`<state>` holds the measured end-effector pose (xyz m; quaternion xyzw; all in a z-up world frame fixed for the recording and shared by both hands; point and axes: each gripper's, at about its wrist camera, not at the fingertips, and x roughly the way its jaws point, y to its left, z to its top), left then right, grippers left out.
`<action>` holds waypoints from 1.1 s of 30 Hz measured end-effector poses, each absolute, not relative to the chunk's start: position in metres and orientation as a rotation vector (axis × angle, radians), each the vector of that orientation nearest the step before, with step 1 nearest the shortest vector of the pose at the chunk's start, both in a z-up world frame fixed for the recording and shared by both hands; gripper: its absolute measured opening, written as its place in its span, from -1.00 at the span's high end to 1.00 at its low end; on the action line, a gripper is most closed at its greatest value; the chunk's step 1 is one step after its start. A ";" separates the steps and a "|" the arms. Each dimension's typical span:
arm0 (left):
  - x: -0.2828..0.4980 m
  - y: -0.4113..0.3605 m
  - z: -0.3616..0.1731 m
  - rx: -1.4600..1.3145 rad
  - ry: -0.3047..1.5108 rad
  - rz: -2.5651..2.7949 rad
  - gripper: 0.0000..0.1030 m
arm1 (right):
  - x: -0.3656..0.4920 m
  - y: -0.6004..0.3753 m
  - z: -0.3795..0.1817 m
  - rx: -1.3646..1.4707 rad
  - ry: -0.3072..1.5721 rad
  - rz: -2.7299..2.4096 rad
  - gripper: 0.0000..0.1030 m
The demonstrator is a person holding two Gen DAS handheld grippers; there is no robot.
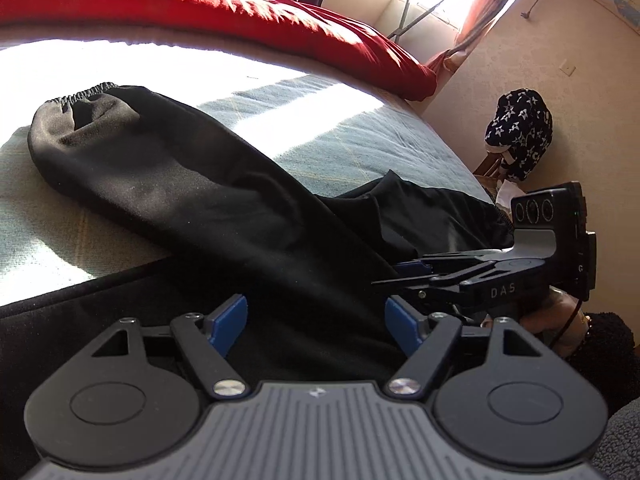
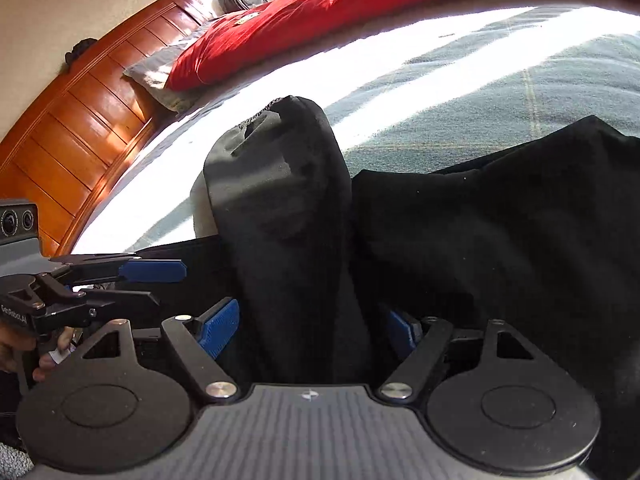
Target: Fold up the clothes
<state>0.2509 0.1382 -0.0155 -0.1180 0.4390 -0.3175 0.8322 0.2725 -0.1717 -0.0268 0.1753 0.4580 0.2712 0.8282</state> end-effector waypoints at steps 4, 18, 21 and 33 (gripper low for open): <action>0.253 0.160 -0.026 -0.280 0.948 -0.644 -0.53 | 0.284 -0.168 -0.029 0.410 1.004 0.565 -0.47; 0.259 0.176 -0.034 -0.464 0.970 -0.689 -0.54 | 0.266 -0.180 -0.009 0.508 0.964 0.622 0.87; 0.256 0.174 -0.029 -0.494 0.959 -0.691 -0.54 | 0.260 -0.173 -0.001 0.491 0.955 0.682 0.87; 0.235 0.160 -0.035 -0.623 0.935 -0.570 -0.63 | 0.225 -0.162 0.010 0.353 0.987 0.947 0.72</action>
